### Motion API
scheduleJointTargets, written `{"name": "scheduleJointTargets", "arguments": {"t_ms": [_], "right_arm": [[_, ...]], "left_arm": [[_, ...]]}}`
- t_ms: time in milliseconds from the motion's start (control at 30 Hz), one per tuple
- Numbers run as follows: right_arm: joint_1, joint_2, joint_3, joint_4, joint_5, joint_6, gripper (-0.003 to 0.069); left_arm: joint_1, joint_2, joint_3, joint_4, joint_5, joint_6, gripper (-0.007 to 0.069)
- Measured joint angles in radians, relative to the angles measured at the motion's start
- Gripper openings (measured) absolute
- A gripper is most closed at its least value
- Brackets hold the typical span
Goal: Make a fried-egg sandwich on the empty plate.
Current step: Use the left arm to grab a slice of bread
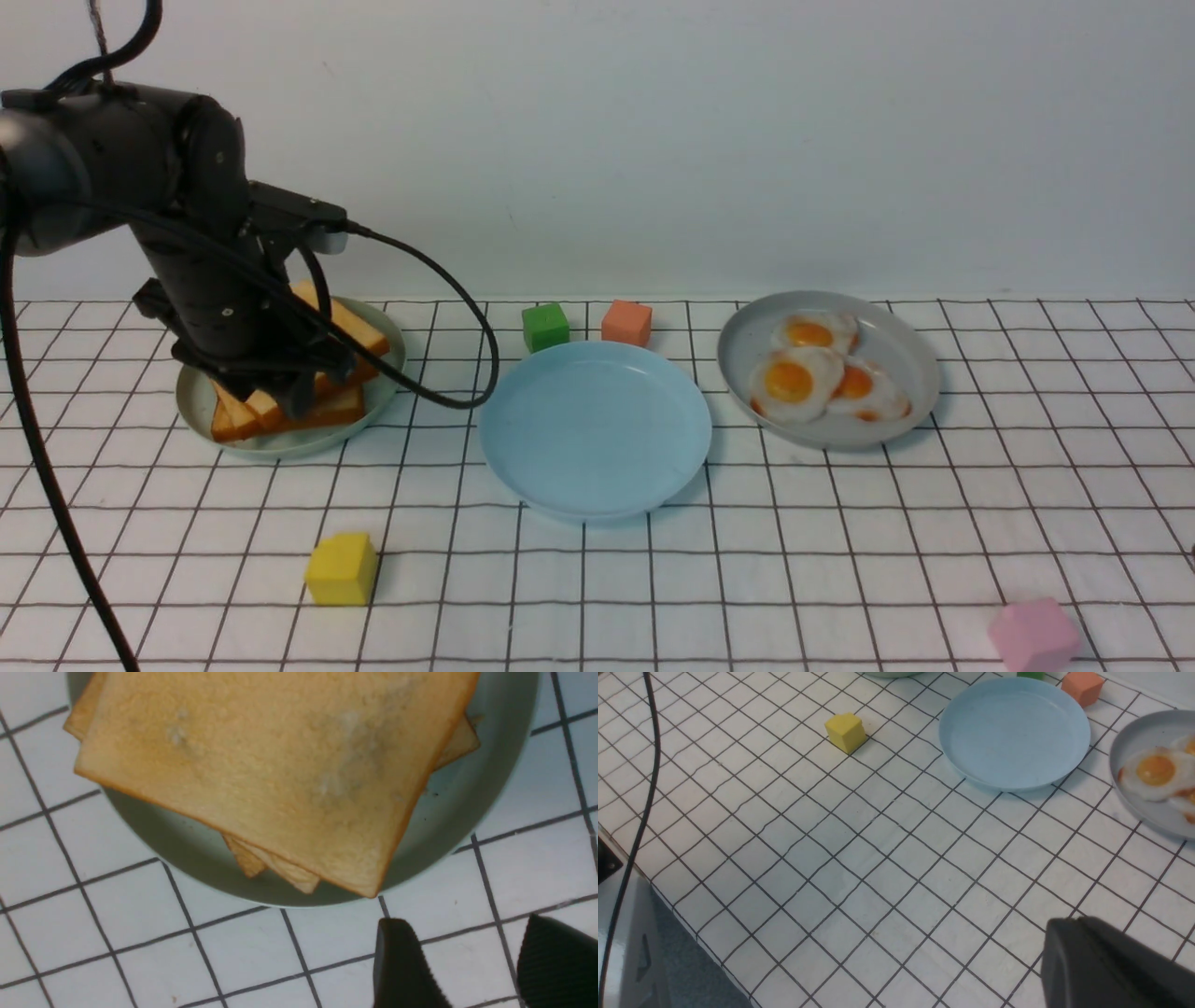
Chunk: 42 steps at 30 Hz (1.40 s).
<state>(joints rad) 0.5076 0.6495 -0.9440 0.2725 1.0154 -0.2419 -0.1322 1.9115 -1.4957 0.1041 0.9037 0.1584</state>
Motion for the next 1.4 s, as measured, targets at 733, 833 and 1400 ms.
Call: {"name": "scheduleJointTargets", "arguments": {"t_ms": [733, 833, 1400], "right_arm": [[0.0, 0.0, 0.0, -0.018, -0.053, 0.0, 0.0049], [0.0, 0.0, 0.0, -0.018, -0.053, 0.0, 0.0049], [0.0, 0.0, 0.0, -0.018, -0.054, 0.001, 0.0065]], "left_arm": [[0.001, 0.124, 0.017, 0.12, -0.256, 0.111, 0.0486], [0.001, 0.131, 0.017, 0.13, -0.26, 0.109, 0.0488], [0.001, 0.105, 0.01, 0.089, -0.229, 0.122, 0.0087]]}}
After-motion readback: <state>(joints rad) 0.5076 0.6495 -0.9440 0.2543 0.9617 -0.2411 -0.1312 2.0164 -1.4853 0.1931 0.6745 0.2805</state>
